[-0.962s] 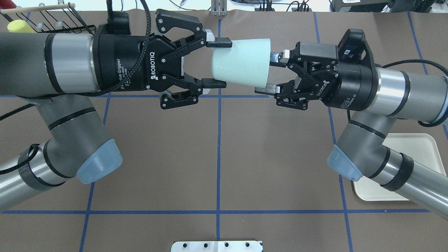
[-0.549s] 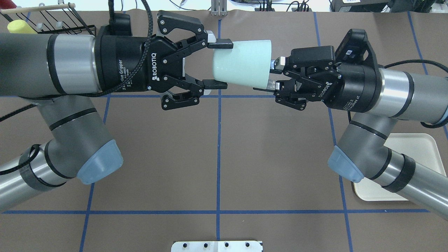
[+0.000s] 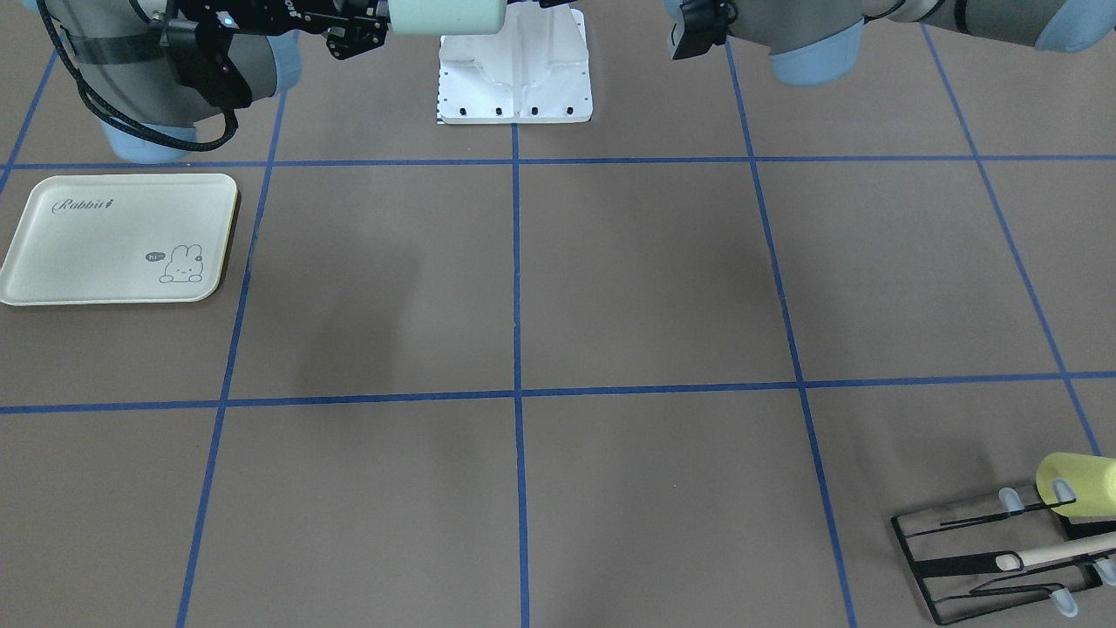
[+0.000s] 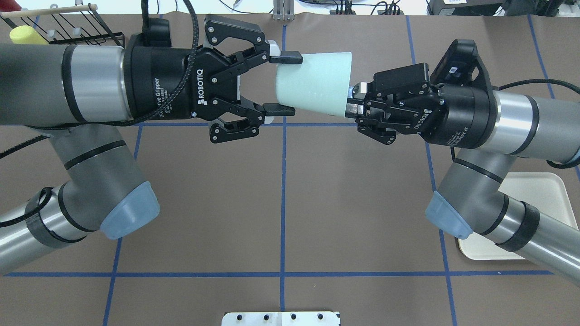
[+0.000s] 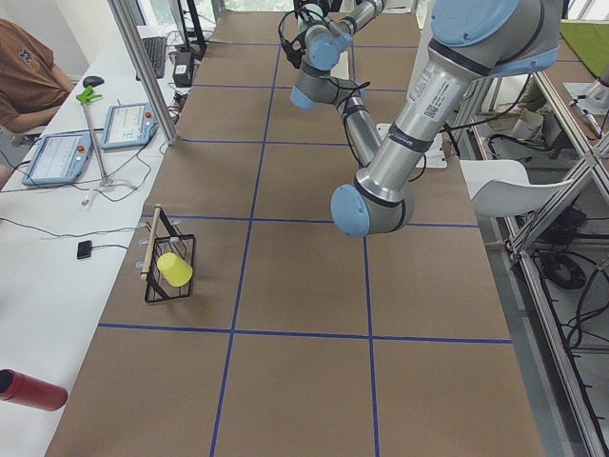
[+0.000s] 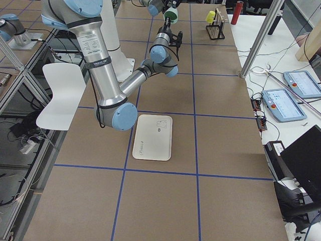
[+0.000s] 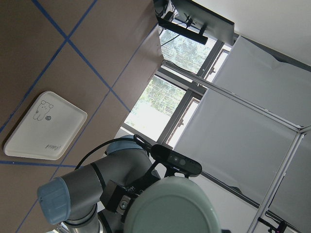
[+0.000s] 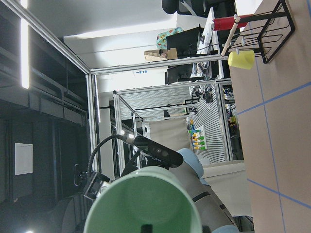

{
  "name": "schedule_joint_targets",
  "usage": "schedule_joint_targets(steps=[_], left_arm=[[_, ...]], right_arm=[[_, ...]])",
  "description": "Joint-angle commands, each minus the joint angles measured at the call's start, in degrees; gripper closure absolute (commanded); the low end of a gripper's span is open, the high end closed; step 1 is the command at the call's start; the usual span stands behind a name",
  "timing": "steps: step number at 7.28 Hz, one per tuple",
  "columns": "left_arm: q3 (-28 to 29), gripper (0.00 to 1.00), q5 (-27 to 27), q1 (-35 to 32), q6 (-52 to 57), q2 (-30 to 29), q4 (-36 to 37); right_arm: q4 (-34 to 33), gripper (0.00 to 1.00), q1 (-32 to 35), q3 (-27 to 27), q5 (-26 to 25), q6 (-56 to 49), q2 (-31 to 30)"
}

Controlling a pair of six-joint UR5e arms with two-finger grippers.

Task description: Left arm grabs green cup and hands to right arm on tray

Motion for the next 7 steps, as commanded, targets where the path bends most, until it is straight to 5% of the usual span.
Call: schedule_joint_targets(steps=[1, 2, 3, 7], left_arm=[[0.0, 0.61, 0.0, 0.2, 0.1, 0.0, -0.1], [0.0, 0.15, 0.2, 0.2, 0.5, -0.2, -0.1], [0.0, 0.0, 0.3, 0.2, 0.7, -0.3, -0.1], [-2.2, 0.0, 0.0, -0.5, 0.8, 0.6, 0.0]], right_arm=[[0.0, 1.0, 0.0, 0.0, -0.1, 0.0, -0.2], [0.0, 1.0, 0.1, 0.0, -0.1, 0.0, -0.3], [0.0, 1.0, 0.1, 0.1, -0.1, 0.0, -0.3], [-0.1, 1.0, 0.5, 0.6, 0.0, 0.6, -1.6]])
